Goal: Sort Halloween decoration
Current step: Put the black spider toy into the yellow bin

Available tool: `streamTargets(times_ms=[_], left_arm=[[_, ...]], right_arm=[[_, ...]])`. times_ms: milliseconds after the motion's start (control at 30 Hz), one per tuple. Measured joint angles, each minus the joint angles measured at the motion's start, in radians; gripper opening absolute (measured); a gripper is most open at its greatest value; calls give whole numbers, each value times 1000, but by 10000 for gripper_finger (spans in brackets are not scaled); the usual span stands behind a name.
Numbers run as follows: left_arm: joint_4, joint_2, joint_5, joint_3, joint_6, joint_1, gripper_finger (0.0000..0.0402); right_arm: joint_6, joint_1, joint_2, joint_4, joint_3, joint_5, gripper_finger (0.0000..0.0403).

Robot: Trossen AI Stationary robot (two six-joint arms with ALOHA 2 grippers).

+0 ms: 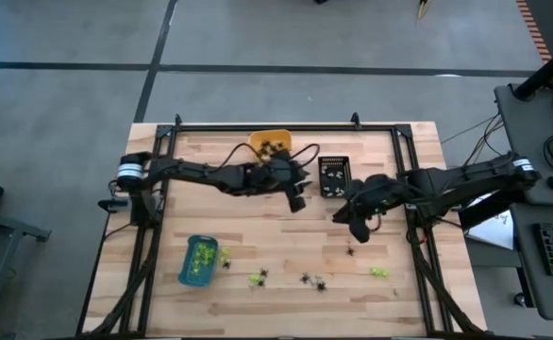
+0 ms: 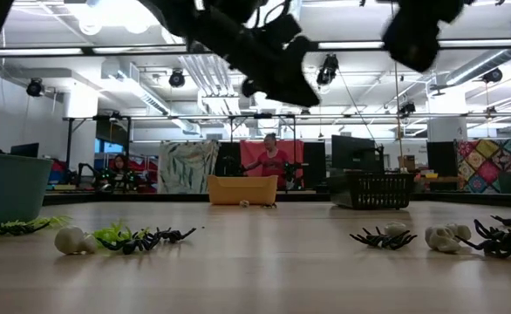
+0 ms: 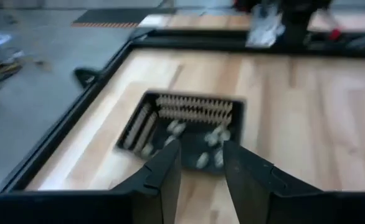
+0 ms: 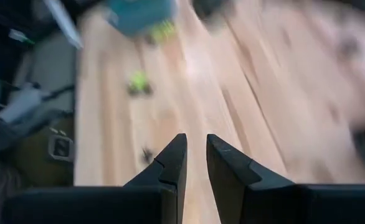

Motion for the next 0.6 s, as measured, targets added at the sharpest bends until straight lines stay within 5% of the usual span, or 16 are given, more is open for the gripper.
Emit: streamTargets(times_ms=[300,433,600], left_arm=[[-12,-192,-63,-199,-79,-82,100],[-4,-295,-134,-270,-87,-118,100],[-10,-419,-225,-339,-87,-156,100]], right_arm=[[410,1,156,-332,0,-93,54],[466,29,260,-399,1,-190,54],[481,58,384,-494,39,-191,54]])
